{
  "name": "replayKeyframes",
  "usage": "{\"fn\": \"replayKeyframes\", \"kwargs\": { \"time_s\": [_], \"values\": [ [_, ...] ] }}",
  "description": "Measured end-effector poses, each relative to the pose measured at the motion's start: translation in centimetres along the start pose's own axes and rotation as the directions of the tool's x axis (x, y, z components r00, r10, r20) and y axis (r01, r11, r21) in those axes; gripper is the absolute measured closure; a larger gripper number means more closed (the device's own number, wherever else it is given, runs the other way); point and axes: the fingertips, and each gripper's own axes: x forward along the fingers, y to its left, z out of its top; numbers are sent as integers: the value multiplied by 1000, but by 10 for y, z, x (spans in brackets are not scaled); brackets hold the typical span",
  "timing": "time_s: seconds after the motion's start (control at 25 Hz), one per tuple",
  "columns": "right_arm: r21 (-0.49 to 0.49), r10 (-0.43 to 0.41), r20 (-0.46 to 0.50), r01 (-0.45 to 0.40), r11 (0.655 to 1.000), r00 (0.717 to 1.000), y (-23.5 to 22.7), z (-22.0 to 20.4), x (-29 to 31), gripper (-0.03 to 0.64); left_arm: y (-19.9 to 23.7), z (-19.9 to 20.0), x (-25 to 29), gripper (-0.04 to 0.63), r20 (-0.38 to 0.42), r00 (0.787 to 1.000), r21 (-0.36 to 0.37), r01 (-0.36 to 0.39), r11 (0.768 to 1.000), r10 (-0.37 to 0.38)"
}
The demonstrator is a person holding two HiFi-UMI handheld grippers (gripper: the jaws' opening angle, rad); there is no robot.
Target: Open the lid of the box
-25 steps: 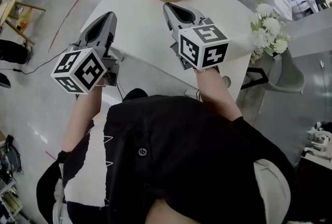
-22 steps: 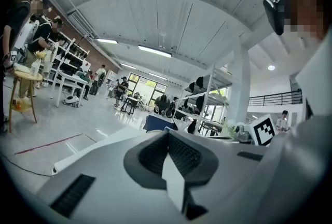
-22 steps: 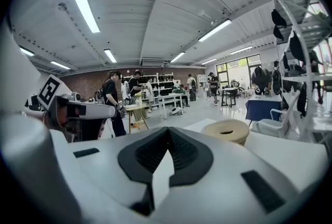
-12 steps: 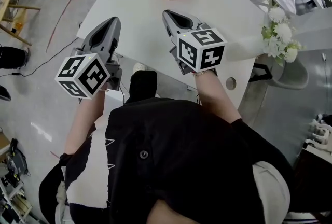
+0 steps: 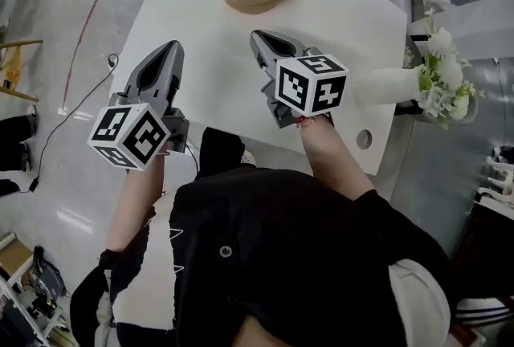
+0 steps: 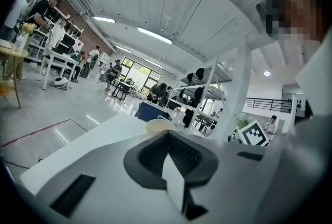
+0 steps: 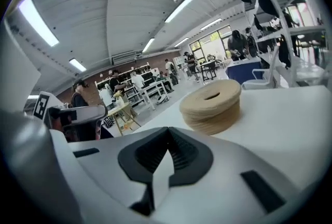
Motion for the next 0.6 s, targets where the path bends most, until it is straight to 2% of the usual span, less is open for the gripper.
{"fn": "replayKeyframes", "kwargs": {
  "time_s": [0.12,0.32,0.48,0.6],
  "values": [
    [164,-6,25,2,986,1000,-20,-6,11,612,9,-8,14,584,-15,1000,21,-1,1000,1],
    [430,8,67,-36,902,998,-46,-11,30,612,24,-18,37,584,-54,999,17,9,1000,-8],
    [544,-6,112,-56,837,994,-65,-13,38,612,32,-25,53,584,-70,997,34,11,999,-9],
    [589,-14,129,-66,806,992,-75,-14,44,612,38,-30,63,584,-86,996,43,11,999,-8]
  ]
}}
